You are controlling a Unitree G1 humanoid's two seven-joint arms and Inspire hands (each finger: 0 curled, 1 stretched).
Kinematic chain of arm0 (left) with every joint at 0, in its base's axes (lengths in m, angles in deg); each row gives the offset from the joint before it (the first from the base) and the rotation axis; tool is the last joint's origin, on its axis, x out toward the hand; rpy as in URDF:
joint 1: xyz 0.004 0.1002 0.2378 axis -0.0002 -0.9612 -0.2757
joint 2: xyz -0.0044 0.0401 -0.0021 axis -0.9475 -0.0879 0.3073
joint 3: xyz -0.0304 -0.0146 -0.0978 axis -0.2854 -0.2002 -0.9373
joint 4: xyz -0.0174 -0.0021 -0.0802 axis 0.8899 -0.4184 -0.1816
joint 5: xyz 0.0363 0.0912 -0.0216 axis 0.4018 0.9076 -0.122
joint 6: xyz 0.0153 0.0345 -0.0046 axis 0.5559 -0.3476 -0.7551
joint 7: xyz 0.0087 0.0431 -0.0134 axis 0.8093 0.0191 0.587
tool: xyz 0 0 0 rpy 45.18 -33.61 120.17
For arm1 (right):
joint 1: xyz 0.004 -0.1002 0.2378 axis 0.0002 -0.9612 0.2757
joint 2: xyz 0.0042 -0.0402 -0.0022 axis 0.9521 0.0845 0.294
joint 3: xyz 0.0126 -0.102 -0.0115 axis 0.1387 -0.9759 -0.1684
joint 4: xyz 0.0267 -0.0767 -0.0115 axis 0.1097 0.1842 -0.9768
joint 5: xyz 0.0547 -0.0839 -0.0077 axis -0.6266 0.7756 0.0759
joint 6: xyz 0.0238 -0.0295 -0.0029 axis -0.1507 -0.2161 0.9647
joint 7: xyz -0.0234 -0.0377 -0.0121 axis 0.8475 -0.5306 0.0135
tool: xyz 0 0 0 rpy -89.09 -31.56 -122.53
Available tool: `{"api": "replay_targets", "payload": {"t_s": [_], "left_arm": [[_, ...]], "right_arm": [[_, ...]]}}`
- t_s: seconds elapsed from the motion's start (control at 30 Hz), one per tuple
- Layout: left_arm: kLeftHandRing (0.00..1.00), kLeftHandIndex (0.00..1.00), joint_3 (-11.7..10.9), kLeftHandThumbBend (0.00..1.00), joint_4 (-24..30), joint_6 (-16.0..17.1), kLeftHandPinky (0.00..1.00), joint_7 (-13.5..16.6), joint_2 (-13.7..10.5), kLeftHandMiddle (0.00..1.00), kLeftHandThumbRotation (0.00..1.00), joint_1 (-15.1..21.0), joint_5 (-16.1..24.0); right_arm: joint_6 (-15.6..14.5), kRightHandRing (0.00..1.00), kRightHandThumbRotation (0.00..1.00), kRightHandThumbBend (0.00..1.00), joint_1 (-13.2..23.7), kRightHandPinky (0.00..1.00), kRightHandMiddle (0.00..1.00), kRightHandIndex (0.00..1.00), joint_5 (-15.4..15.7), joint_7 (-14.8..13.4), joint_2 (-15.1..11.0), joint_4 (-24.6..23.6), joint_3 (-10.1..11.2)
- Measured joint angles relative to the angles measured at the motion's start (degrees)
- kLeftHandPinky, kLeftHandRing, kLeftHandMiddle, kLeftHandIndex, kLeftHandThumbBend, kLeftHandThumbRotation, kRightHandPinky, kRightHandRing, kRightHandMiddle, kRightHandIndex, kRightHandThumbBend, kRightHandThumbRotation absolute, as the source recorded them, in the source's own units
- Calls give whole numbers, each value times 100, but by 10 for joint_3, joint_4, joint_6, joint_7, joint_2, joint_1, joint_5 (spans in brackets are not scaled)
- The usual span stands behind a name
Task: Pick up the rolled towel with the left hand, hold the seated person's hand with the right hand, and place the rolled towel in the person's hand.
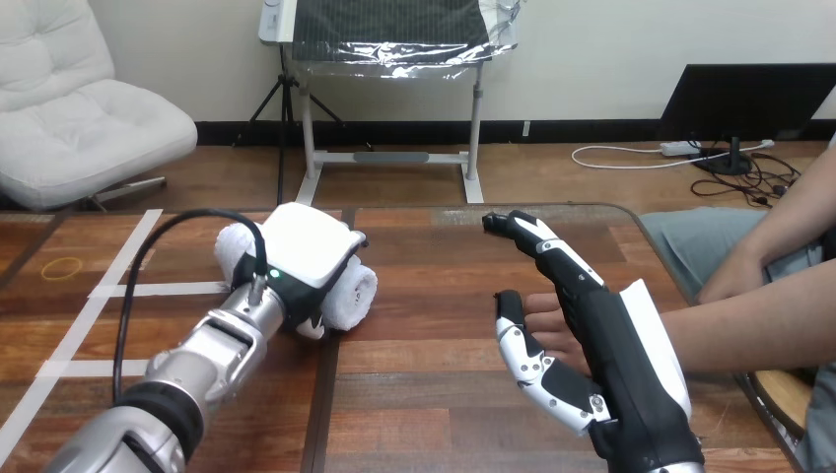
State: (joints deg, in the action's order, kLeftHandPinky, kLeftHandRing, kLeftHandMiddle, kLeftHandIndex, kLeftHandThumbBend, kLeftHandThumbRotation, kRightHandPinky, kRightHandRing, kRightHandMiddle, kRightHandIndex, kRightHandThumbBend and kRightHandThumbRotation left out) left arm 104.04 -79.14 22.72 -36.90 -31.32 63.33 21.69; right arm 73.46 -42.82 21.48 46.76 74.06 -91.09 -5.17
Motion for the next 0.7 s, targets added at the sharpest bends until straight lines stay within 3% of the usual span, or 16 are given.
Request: {"api": "replay_targets", "payload": {"t_s": [0.4,0.7], "left_arm": [[100,99,9,77,-14,0,100,31,7,100,23,-1,4],[100,99,16,77,-14,0,100,32,7,100,26,-1,6]], "right_arm": [[-5,93,0,3,-6,96,95,83,0,3,-2,-19,1],[-14,95,0,4,-6,97,95,84,0,3,-2,-28,1]]}}
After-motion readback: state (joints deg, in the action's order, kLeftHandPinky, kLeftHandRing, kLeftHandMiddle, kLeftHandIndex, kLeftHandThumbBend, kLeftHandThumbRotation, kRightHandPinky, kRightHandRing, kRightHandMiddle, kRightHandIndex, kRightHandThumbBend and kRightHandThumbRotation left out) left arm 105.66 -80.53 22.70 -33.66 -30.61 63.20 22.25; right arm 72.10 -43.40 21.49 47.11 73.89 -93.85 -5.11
